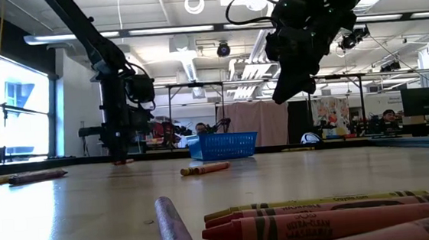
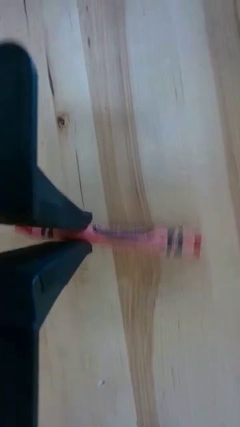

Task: Sort crayons
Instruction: Put the red crayon into the blue bin

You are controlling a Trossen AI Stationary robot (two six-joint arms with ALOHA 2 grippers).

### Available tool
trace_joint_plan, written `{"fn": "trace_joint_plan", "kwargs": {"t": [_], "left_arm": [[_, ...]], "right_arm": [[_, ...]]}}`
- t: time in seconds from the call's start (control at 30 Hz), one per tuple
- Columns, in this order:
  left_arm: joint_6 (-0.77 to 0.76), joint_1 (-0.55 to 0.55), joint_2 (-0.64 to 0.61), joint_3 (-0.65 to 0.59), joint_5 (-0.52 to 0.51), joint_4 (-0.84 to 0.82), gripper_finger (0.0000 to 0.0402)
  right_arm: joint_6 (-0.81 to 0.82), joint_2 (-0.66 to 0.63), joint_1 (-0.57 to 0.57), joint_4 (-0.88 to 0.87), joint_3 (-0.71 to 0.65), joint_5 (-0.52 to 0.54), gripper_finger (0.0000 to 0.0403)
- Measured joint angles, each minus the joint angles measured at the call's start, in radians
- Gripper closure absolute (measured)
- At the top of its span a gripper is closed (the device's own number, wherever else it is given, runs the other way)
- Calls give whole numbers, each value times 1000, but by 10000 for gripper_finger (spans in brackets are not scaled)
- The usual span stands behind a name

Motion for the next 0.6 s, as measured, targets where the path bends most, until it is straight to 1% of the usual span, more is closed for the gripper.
{"fn": "trace_joint_plan", "kwargs": {"t": [0.07, 0.27, 0.37, 0.43, 0.6], "left_arm": [[0, -1, 0, 0, 9, -3, 395], [1, -8, 0, 9, 15, -14, 398], [17, -7, 2, 42, 48, -37, 399], [22, -16, -2, 65, 88, -58, 399], [21, -42, -64, 131, 100, -54, 401]], "right_arm": [[0, 0, 0, 0, 0, 0, 336], [5, 0, 0, 7, 0, 0, 336], [8, 0, 0, 7, 0, 0, 336], [10, 0, 0, 7, 0, 0, 336], [22, 0, 0, 7, 0, 0, 336]]}}
